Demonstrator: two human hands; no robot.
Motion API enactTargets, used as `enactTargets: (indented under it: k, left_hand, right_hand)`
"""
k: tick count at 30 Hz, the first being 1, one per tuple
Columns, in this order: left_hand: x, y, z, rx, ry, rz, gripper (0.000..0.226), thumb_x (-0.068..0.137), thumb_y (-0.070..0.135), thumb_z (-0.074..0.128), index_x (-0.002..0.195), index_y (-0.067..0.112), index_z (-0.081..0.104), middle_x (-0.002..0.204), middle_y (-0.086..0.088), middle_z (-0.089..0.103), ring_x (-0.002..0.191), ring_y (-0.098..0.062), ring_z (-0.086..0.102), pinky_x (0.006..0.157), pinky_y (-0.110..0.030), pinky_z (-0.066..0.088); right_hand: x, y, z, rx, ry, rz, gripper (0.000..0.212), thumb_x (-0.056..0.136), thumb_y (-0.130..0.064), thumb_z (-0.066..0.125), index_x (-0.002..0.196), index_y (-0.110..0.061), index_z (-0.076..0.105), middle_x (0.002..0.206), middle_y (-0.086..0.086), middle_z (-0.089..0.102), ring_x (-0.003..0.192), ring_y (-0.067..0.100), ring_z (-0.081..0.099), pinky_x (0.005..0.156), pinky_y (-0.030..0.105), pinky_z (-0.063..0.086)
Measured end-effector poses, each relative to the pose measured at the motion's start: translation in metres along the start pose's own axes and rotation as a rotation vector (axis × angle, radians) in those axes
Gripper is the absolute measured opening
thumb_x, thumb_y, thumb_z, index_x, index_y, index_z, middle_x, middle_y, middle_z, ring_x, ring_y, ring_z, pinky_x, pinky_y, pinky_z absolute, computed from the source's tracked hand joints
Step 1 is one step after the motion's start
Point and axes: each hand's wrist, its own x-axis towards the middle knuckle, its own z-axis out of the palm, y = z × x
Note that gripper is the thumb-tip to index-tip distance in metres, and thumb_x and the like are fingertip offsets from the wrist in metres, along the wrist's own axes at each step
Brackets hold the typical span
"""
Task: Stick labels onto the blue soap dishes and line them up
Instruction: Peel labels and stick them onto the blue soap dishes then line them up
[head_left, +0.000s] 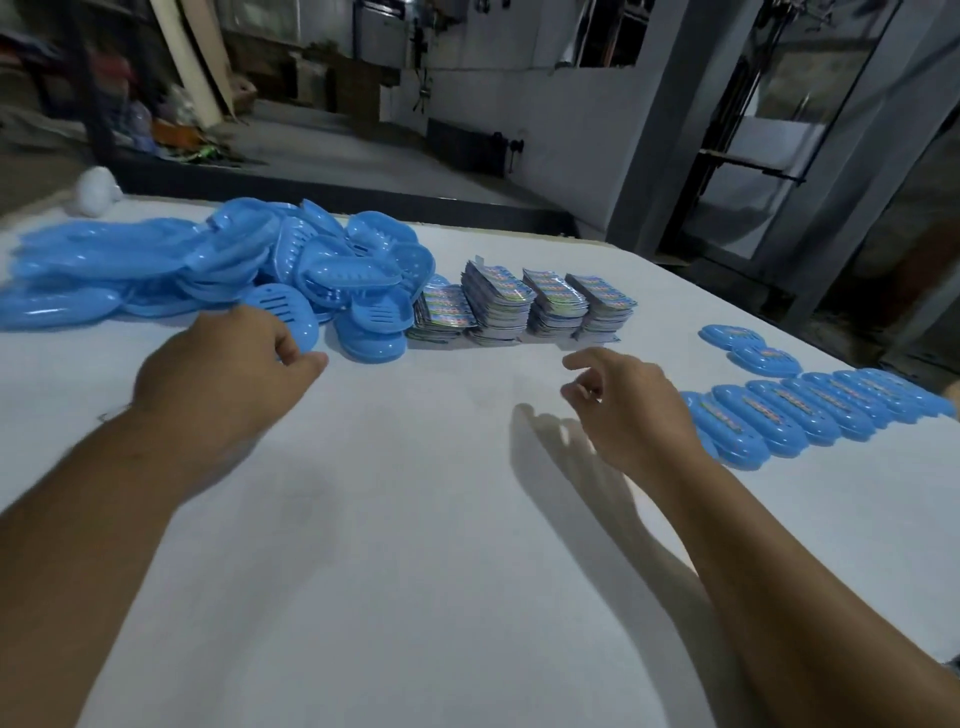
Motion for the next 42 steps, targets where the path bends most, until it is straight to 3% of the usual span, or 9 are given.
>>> enactTargets:
  k: [3, 5, 8, 11, 22, 25, 28, 31, 42]
  left_hand:
    - [-0.001, 0.001, 0.001, 0.030, -0.016, -0.019, 0.036, 0.083, 0.057, 0.068, 0.069, 0.024, 0.063, 0.069, 0.005, 0.062, 0.065, -0.017, 0.056, 0.059, -0.030, 0.043]
    - [0.000, 0.001, 0.001, 0.031, -0.057, -0.014, 0.032, 0.085, 0.053, 0.068, 0.070, 0.025, 0.063, 0.071, 0.005, 0.065, 0.068, -0.018, 0.059, 0.061, -0.030, 0.045]
    - [0.001, 0.000, 0.001, 0.040, -0.076, -0.009, 0.024, 0.084, 0.047, 0.070, 0.071, 0.027, 0.064, 0.079, 0.006, 0.062, 0.069, -0.016, 0.057, 0.057, -0.028, 0.039]
    - [0.001, -0.002, 0.000, 0.057, -0.100, -0.009, 0.017, 0.086, 0.045, 0.069, 0.077, 0.031, 0.065, 0.088, 0.006, 0.061, 0.073, -0.016, 0.058, 0.056, -0.028, 0.035]
    - [0.015, -0.029, 0.001, 0.106, -0.051, -0.103, 0.014, 0.084, 0.046, 0.068, 0.083, 0.033, 0.064, 0.076, 0.015, 0.057, 0.074, -0.015, 0.056, 0.052, -0.026, 0.028]
    - [0.017, -0.033, 0.005, 0.072, 0.011, -0.115, 0.016, 0.086, 0.046, 0.067, 0.094, 0.033, 0.065, 0.092, 0.012, 0.064, 0.082, -0.019, 0.057, 0.063, -0.028, 0.036]
    - [0.020, -0.032, 0.014, 0.036, 0.013, -0.064, 0.049, 0.089, 0.053, 0.067, 0.132, 0.033, 0.054, 0.126, -0.003, 0.057, 0.111, -0.025, 0.058, 0.086, -0.037, 0.046]
    - [0.026, -0.028, 0.023, 0.088, -0.014, -0.058, 0.072, 0.088, 0.066, 0.058, 0.149, 0.036, 0.035, 0.138, -0.010, 0.050, 0.126, -0.031, 0.049, 0.101, -0.047, 0.042]
    - [0.044, -0.012, 0.045, 0.226, -0.057, -0.142, 0.091, 0.074, 0.087, 0.051, 0.142, 0.029, 0.035, 0.136, -0.007, 0.056, 0.124, -0.032, 0.052, 0.099, -0.050, 0.039]
  right_hand:
    - [0.010, -0.038, 0.012, 0.081, -0.018, -0.102, 0.016, 0.099, -0.038, 0.059, 0.095, -0.031, 0.073, 0.077, -0.013, 0.075, 0.074, 0.014, 0.067, 0.073, 0.032, 0.051]
    - [0.017, -0.066, 0.021, 0.081, -0.056, -0.178, 0.035, 0.099, -0.051, 0.054, 0.079, -0.025, 0.068, 0.059, -0.010, 0.069, 0.056, 0.011, 0.062, 0.062, 0.029, 0.050]
    - [0.026, -0.106, 0.036, 0.119, -0.138, -0.230, 0.069, 0.098, -0.069, 0.038, 0.063, -0.014, 0.061, 0.057, -0.002, 0.064, 0.058, 0.021, 0.060, 0.058, 0.032, 0.048]
    - [0.031, -0.137, 0.050, 0.133, -0.123, -0.271, 0.078, 0.093, -0.077, 0.031, 0.052, -0.011, 0.040, 0.047, 0.000, 0.045, 0.050, 0.023, 0.047, 0.048, 0.032, 0.028]
    - [0.040, -0.156, 0.093, 0.100, -0.085, -0.345, 0.066, 0.080, -0.081, 0.046, 0.060, -0.019, 0.050, 0.057, -0.007, 0.056, 0.057, 0.012, 0.051, 0.049, 0.029, 0.026]
    - [0.040, -0.152, 0.098, 0.117, -0.089, -0.351, 0.059, 0.079, -0.079, 0.048, 0.062, -0.022, 0.052, 0.060, -0.010, 0.057, 0.059, 0.009, 0.050, 0.050, 0.027, 0.027]
    - [0.041, -0.151, 0.099, 0.162, -0.092, -0.338, 0.057, 0.079, -0.079, 0.049, 0.064, -0.024, 0.054, 0.063, -0.012, 0.059, 0.063, 0.007, 0.053, 0.051, 0.027, 0.028]
    - [0.041, -0.150, 0.099, 0.206, -0.113, -0.327, 0.055, 0.078, -0.080, 0.049, 0.066, -0.027, 0.057, 0.067, -0.015, 0.060, 0.067, 0.005, 0.054, 0.052, 0.026, 0.029]
    - [0.043, -0.141, 0.092, 0.325, -0.142, -0.284, 0.052, 0.080, -0.083, 0.050, 0.070, -0.033, 0.062, 0.066, -0.014, 0.062, 0.068, 0.003, 0.058, 0.055, 0.028, 0.035]
